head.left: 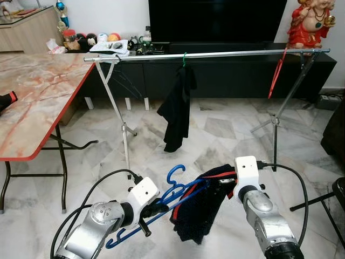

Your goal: Hang hanger

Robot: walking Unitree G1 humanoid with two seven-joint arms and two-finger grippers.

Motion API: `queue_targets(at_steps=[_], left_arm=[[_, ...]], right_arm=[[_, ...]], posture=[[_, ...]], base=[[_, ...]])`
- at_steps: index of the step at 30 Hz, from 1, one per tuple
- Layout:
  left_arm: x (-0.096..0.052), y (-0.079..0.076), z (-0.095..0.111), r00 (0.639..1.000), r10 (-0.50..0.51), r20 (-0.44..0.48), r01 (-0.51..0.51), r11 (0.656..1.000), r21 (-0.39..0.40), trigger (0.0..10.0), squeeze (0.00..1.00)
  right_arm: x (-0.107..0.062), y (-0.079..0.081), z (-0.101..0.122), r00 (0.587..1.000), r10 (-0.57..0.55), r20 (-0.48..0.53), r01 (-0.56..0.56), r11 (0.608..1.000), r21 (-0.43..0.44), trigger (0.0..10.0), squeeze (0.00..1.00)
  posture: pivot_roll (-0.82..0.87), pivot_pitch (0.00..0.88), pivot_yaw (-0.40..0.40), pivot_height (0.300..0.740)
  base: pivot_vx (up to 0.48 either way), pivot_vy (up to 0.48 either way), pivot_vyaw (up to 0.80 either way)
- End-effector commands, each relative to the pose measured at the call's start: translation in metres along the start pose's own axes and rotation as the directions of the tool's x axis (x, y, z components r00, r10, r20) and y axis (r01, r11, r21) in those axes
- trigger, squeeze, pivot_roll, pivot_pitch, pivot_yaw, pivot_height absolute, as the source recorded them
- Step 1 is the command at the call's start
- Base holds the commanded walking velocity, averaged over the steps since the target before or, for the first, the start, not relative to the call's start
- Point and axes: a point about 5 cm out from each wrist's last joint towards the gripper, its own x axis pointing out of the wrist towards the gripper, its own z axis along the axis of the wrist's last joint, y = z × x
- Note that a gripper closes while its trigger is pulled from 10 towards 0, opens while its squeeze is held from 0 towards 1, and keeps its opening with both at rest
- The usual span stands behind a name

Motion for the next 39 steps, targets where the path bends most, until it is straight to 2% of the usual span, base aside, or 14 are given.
queue_targets(at_steps=[1, 6, 10, 16, 18, 20, 23, 24, 27, 29, 37, 38, 39], left_arm=[[-0.001, 0.001, 0.007, 0.999, 0.009, 0.04, -0.009, 1.0, 0.01, 10.0, 0.0], [0.002, 0.0, 0.011, 0.998, 0.01, 0.069, -0.01, 1.0, -0.005, 10.0, 0.0], [0.004, -0.005, 0.013, 0.996, -0.016, 0.092, 0.017, 1.0, -0.016, 10.0, 0.0], [0.004, -0.008, 0.017, 0.99, -0.049, 0.129, 0.055, 0.997, -0.046, 10.0, 0.0], [0.005, -0.007, 0.016, 0.991, -0.045, 0.124, 0.05, 0.998, -0.039, 10.0, 0.0], [0.005, -0.007, 0.016, 0.991, -0.041, 0.124, 0.047, 0.998, -0.038, 10.0, 0.0], [0.006, -0.007, 0.017, 0.991, -0.045, 0.128, 0.05, 0.998, -0.041, 10.0, 0.0], [0.006, -0.007, 0.018, 0.99, -0.046, 0.13, 0.052, 0.998, -0.041, 10.0, 0.0], [0.007, -0.008, 0.018, 0.99, -0.049, 0.132, 0.055, 0.998, -0.041, 10.0, 0.0], [0.008, -0.008, 0.018, 0.99, -0.046, 0.131, 0.052, 0.998, -0.042, 10.0, 0.0], [0.008, -0.008, 0.017, 0.99, -0.044, 0.131, 0.05, 0.998, -0.042, 10.0, 0.0], [0.009, -0.003, 0.02, 0.988, 0.012, 0.151, -0.005, 0.999, -0.044, 10.0, 0.0], [0.01, -0.001, 0.022, 0.986, 0.039, 0.163, -0.031, 0.998, -0.05, 10.0, 0.0]], right_arm=[[0.001, 0.009, 0.009, 0.998, 0.049, 0.029, -0.049, 0.999, -0.007, 10.0, 0.0], [0.0, 0.012, 0.009, 0.997, 0.068, 0.03, -0.069, 0.998, 0.01, 10.0, 0.0], [-0.004, 0.021, 0.017, 0.986, 0.157, 0.063, -0.161, 0.985, 0.055, 10.0, 0.0], [-0.011, 0.024, 0.036, 0.954, 0.255, 0.161, -0.243, 0.966, -0.091, 10.0, 0.0], [-0.013, 0.024, 0.041, 0.945, 0.283, 0.162, -0.266, 0.957, -0.119, 10.0, 0.0], [-0.015, 0.025, 0.046, 0.939, 0.307, 0.158, -0.292, 0.95, -0.109, 10.0, 0.0], [-0.021, 0.032, 0.052, 0.907, 0.383, 0.175, -0.367, 0.922, -0.12, 10.0, 0.0], [-0.027, 0.039, 0.057, 0.87, 0.453, 0.195, -0.429, 0.89, -0.153, 10.0, 0.0], [-0.039, 0.047, 0.063, 0.798, 0.562, 0.219, -0.523, 0.825, -0.215, 10.0, 0.0], [-0.043, 0.049, 0.061, 0.772, 0.605, 0.194, -0.557, 0.792, -0.25, 10.0, 0.0], [-0.044, 0.048, 0.059, 0.771, 0.61, 0.182, -0.56, 0.786, -0.263, 10.0, 0.0], [-0.033, 0.031, 0.042, 0.856, 0.506, 0.107, -0.466, 0.845, -0.264, 10.0, 0.0], [-0.03, 0.024, 0.036, 0.882, 0.463, 0.081, -0.428, 0.863, -0.27, 10.0, 0.0]], posture=[[0.12, 0.047, 0.023, 0.74], [0.12, 0.046, 0.023, 0.74], [0.12, 0.043, 0.024, 0.74], [0.11, 0.042, 0.026, 0.74], [0.11, 0.041, 0.025, 0.74], [0.11, 0.04, 0.022, 0.74], [0.11, 0.04, 0.022, 0.74], [0.11, 0.041, 0.022, 0.74], [0.11, 0.041, 0.022, 0.74], [0.1, 0.041, 0.021, 0.74], [0.1, 0.041, 0.021, 0.74], [0.11, 0.043, 0.021, 0.74], [0.11, 0.043, 0.021, 0.74]], base=[[0.0, 0.0, 0.0], [0.0, 0.0, 0.0], [0.0, 0.0, 0.0], [0.0, 0.0, 0.0], [0.0, 0.0, 0.0], [0.0, 0.0, 0.0], [0.0, 0.0, 0.0], [0.0, 0.0, 0.0], [0.0, 0.0, 0.0], [0.0, 0.0, 0.0], [0.0, 0.0, 0.0], [0.0, 0.0, 0.0], [0.0, 0.0, 0.0]])
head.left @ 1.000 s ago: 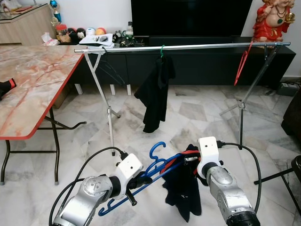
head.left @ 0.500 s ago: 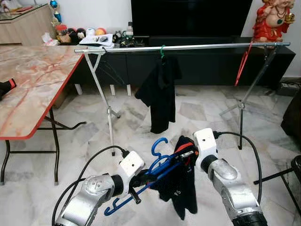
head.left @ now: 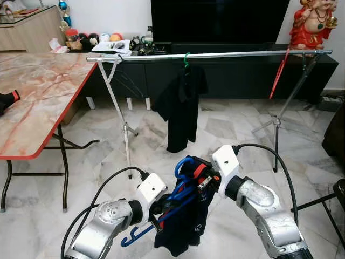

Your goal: Hang hanger

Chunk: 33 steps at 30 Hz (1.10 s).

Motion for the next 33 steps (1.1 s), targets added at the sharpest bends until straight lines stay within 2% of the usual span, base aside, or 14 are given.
queue_targets(at_steps=[1, 10, 14, 22, 26, 30, 31, 32, 33], left_arm=[[0.0, 0.007, 0.008, 0.998, 0.045, 0.045, -0.046, 0.999, 0.015, 10.0, 0.0], [0.002, 0.014, 0.018, 0.983, 0.13, 0.13, -0.127, 0.991, -0.031, 10.0, 0.0], [0.004, 0.008, 0.015, 0.988, 0.096, 0.123, -0.093, 0.995, -0.035, 10.0, 0.0], [0.003, -0.002, 0.01, 0.995, 0.019, 0.098, -0.016, 0.999, -0.035, 10.0, 0.0], [0.004, -0.002, 0.01, 0.995, 0.021, 0.101, -0.018, 0.999, -0.035, 10.0, 0.0], [0.005, -0.003, 0.012, 0.994, 0.012, 0.111, -0.008, 0.999, -0.039, 10.0, 0.0], [0.005, -0.003, 0.012, 0.994, 0.011, 0.111, -0.006, 0.999, -0.04, 10.0, 0.0], [0.005, -0.004, 0.012, 0.994, 0.007, 0.111, -0.002, 0.999, -0.042, 10.0, 0.0], [0.005, -0.004, 0.012, 0.994, 0.007, 0.111, -0.002, 0.999, -0.042, 10.0, 0.0]], right_arm=[[-0.005, -0.008, -0.012, 0.997, -0.049, -0.054, 0.048, 0.999, -0.02, 10.0, 0.0], [-0.012, -0.012, -0.005, 0.999, -0.049, 0.005, 0.049, 0.999, 0.019, 10.0, 0.0], [-0.009, -0.006, 0.002, 0.998, -0.012, 0.064, 0.011, 1.0, 0.019, 10.0, 0.0], [-0.009, -0.003, 0.015, 0.989, 0.017, 0.147, -0.017, 1.0, -0.003, 10.0, 0.0], [-0.009, -0.001, 0.017, 0.988, 0.055, 0.147, -0.051, 0.998, -0.028, 10.0, 0.0], [-0.009, -0.001, 0.006, 0.995, 0.055, 0.082, -0.05, 0.997, -0.061, 10.0, 0.0], [-0.009, -0.001, 0.005, 0.995, 0.056, 0.077, -0.052, 0.997, -0.061, 10.0, 0.04], [-0.009, 0.0, 0.004, 0.995, 0.066, 0.073, -0.062, 0.996, -0.062, 10.0, 0.23], [-0.009, 0.0, 0.004, 0.995, 0.066, 0.073, -0.062, 0.996, -0.062, 10.0, 0.23]], posture=[[0.11, 0.043, 0.021, 0.74], [0.1, 0.047, 0.02, 0.74], [0.1, 0.05, 0.018, 0.74], [0.1, 0.053, 0.015, 0.74], [0.1, 0.052, 0.013, 0.74], [0.1, 0.051, 0.013, 0.74], [0.1, 0.051, 0.013, 0.74], [0.1, 0.051, 0.013, 0.74], [0.1, 0.051, 0.013, 0.74]], base=[[0.0, 0.0, 0.0], [0.0, 0.0, 0.0], [0.0, 0.0, 0.0], [0.0, 0.0, 0.0], [0.0, 0.0, 0.0], [0.0, 0.0, 0.0], [0.0, 0.0, 0.0], [0.0, 0.0, 0.0], [0.0, 0.0, 0.0]])
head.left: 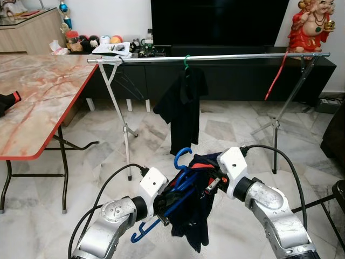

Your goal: Hang hanger

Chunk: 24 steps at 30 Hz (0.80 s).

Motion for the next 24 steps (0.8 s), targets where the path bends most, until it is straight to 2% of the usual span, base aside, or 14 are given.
queue_targets(at_steps=[1, 8, 9, 10, 11, 12, 24], left_arm=[[0.001, -0.005, 0.006, 0.999, -0.037, 0.02, 0.037, 0.999, 0.004, 10.0, 0.0], [0.002, -0.012, 0.01, 0.995, -0.088, 0.044, 0.088, 0.996, 0.001, 10.0, 0.0], [0.002, -0.013, 0.012, 0.994, -0.094, 0.052, 0.095, 0.996, 0.002, 10.0, 0.0], [0.002, -0.013, 0.012, 0.994, -0.095, 0.055, 0.095, 0.995, 0.001, 10.0, 0.0], [0.002, -0.013, 0.012, 0.994, -0.094, 0.056, 0.094, 0.996, 0.0, 10.0, 0.0], [0.002, -0.012, 0.012, 0.994, -0.093, 0.055, 0.093, 0.996, -0.001, 10.0, 0.0], [0.003, -0.012, 0.02, 0.991, -0.072, 0.112, 0.077, 0.996, -0.036, 10.0, 0.0]], right_arm=[[0.001, 0.009, 0.002, 0.998, 0.058, 0.012, -0.057, 0.998, -0.027, 10.0, 0.35], [0.003, 0.013, 0.002, 0.998, 0.07, 0.004, -0.07, 0.997, -0.03, 10.0, 0.36], [0.005, 0.013, 0.002, 0.998, 0.07, 0.001, -0.07, 0.997, -0.026, 10.0, 0.69], [0.005, 0.013, 0.002, 0.998, 0.069, 0.0, -0.069, 0.997, -0.024, 10.0, 0.69], [0.005, 0.013, 0.002, 0.998, 0.068, -0.001, -0.068, 0.997, -0.023, 10.0, 0.89], [0.006, 0.013, 0.002, 0.998, 0.067, -0.001, -0.067, 0.998, -0.022, 10.0, 1.0], [0.009, 0.016, 0.002, 0.997, 0.072, -0.001, -0.072, 0.997, -0.009, 10.0, 1.0]], posture=[[0.1, 0.053, 0.015, 0.74], [0.1, 0.055, 0.015, 0.74], [0.1, 0.055, 0.015, 0.74], [0.1, 0.055, 0.015, 0.74], [0.1, 0.054, 0.014, 0.74], [0.1, 0.054, 0.014, 0.74], [0.1, 0.05, 0.009, 0.74]], base=[[0.0, 0.0, 0.0], [0.0, 0.0, 0.0], [0.0, 0.0, 0.0], [0.0, 0.0, 0.0], [0.0, 0.0, 0.0], [0.0, 0.0, 0.0], [0.0, 0.0, 0.0]])
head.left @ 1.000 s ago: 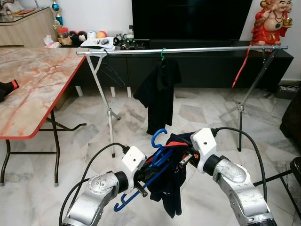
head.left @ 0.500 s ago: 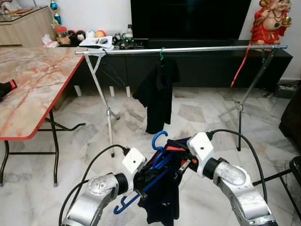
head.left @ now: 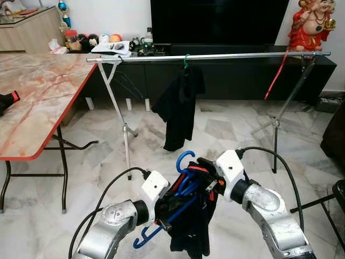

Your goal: Hang hanger

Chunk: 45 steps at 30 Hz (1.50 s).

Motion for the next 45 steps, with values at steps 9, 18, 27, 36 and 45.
queue_targets(at_steps=[9, 18, 27, 36, 45], left_arm=[[0.003, -0.001, 0.025, 0.991, 0.006, 0.13, -0.005, 1.0, -0.008, 10.0, 0.0], [0.005, -0.003, 0.027, 0.99, 0.009, 0.143, -0.007, 1.0, -0.013, 10.0, 0.0], [0.004, 0.0, 0.024, 0.992, 0.023, 0.127, -0.024, 1.0, 0.001, 10.0, 0.0], [0.005, 0.012, 0.023, 0.984, 0.13, 0.126, -0.135, 0.99, 0.032, 10.0, 0.0], [0.005, 0.017, 0.027, 0.971, 0.173, 0.164, -0.18, 0.983, 0.025, 10.0, 0.0]], right_arm=[[0.002, 0.016, -0.005, 0.992, 0.109, -0.061, -0.11, 0.994, -0.011, 10.0, 1.0], [-0.009, 0.016, -0.015, 0.973, 0.172, -0.151, -0.181, 0.982, -0.046, 10.0, 1.0], [-0.02, 0.002, -0.028, 0.95, 0.126, -0.285, -0.17, 0.976, -0.135, 10.0, 1.0], [-0.019, -0.013, -0.024, 0.963, -0.017, -0.269, -0.029, 0.986, -0.166, 10.0, 1.0], [-0.014, -0.012, -0.017, 0.977, -0.043, -0.21, 0.015, 0.991, -0.133, 10.0, 0.0]], posture=[[0.1, 0.049, 0.007, 0.74], [0.1, 0.047, 0.007, 0.74], [0.09, 0.047, 0.01, 0.74], [0.09, 0.051, 0.012, 0.74], [0.09, 0.052, 0.01, 0.74]], base=[[0.0, 0.0, 0.0], [0.0, 0.0, 0.0], [0.0, 0.0, 0.0], [0.0, 0.0, 0.0], [0.0, 0.0, 0.0]])
